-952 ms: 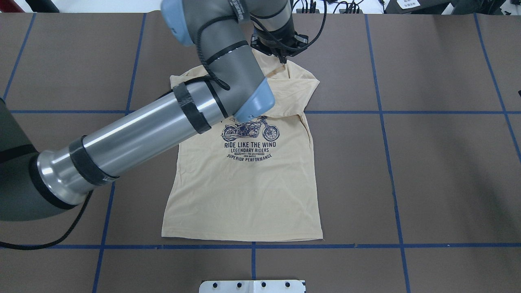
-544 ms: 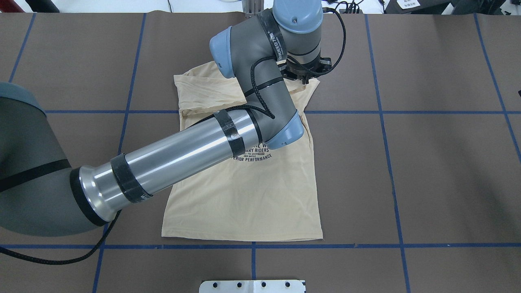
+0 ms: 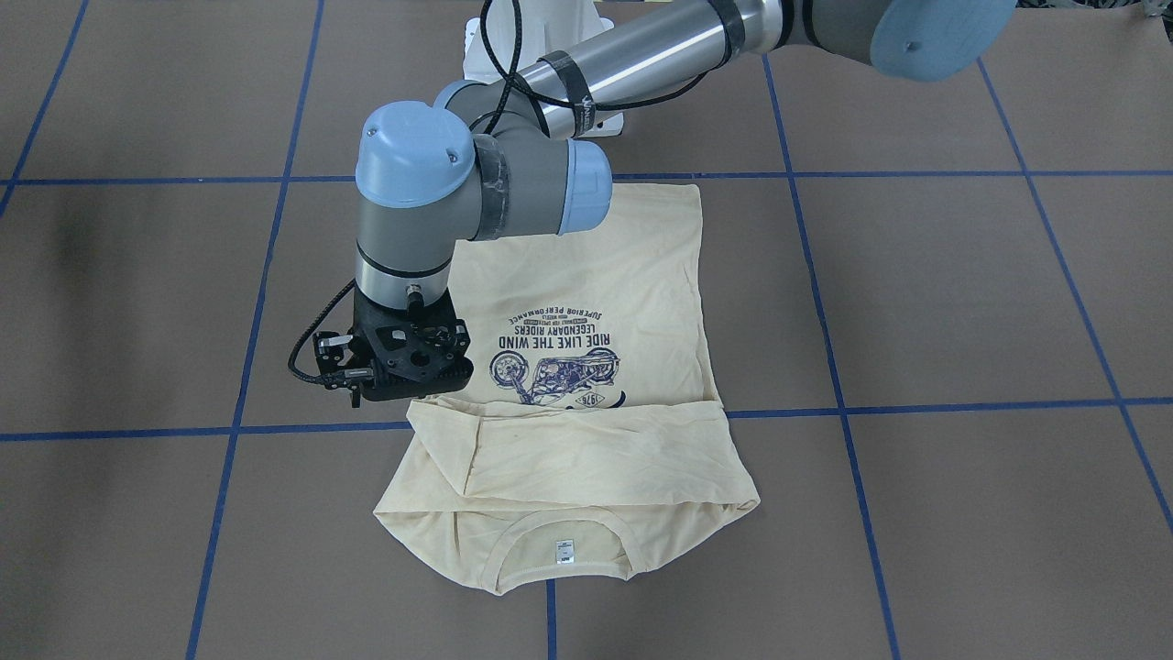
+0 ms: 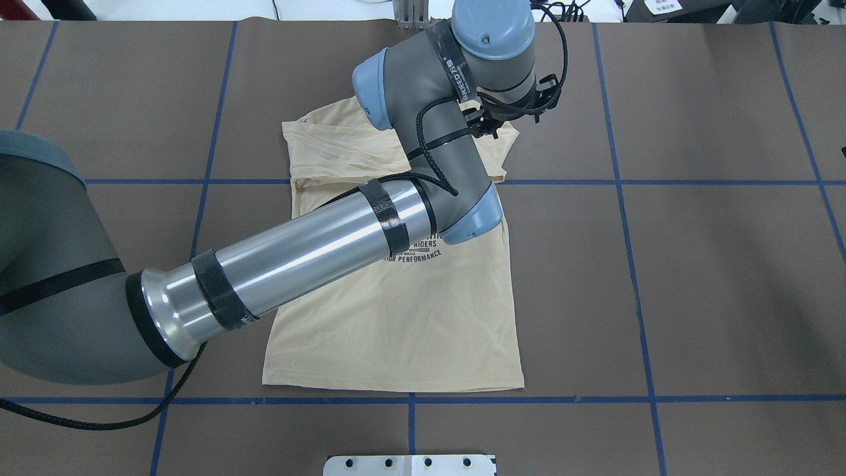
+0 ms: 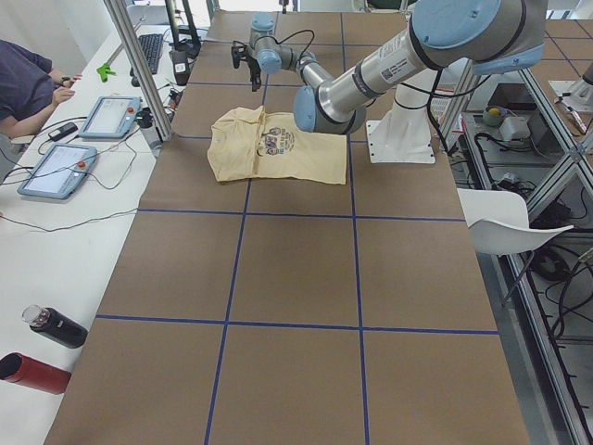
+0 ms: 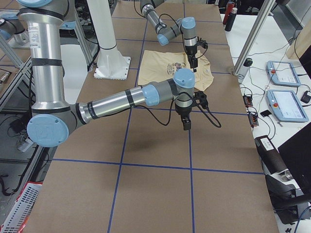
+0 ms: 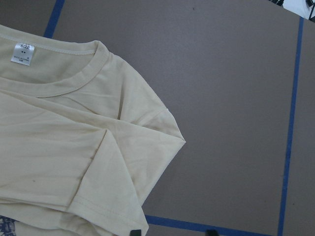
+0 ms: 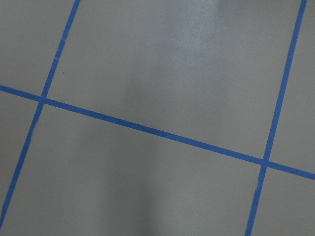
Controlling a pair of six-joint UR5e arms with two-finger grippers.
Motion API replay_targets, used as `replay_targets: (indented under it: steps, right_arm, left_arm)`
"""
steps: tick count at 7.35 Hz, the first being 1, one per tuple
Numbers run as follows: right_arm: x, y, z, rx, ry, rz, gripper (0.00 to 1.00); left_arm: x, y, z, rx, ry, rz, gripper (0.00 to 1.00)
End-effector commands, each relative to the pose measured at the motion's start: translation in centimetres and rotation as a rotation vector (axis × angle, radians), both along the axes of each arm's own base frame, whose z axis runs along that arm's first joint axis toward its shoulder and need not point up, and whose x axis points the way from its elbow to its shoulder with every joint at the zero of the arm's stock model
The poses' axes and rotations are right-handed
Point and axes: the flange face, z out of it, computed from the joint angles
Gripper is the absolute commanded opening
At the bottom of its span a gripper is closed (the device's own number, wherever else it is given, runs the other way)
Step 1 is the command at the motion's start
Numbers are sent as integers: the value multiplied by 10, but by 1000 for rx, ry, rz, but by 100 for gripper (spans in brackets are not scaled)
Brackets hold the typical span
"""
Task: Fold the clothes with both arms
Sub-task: 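Release the sleeve and withdraw the left gripper while the right gripper lowers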
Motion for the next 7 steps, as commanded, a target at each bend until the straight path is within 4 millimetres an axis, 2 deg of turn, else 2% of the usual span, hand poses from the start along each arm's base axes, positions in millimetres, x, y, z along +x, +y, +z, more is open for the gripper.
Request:
replay_targets:
  steps: [1,2,3,4,5,6,7]
  right_arm:
    - [0,-2,-3,-3,-2,8,100]
    - [-1,-3,-5,-4,-2,11,99]
    - [-3,-4,-9,-37,-11,50,99]
    - [-15,-5,-17,-74,-26,76,100]
    - [-34,-1,-30,-94,-36,82,100]
    - [-59,9,-52,-122,-56,98,100]
    - [-89,23,-76,-157,-73,121,99]
  left_arm:
    - [-1,2,-2,84,-21,61,100]
    - [1,6,15,110,-47,155,100]
    - [-11,12,31,148,-76,198,100]
    - [-31,27,54,184,-103,226,100]
    - [-55,43,82,226,-132,258,100]
    - [-92,61,113,284,-131,272,100]
    - [-134,90,158,338,-130,289,100]
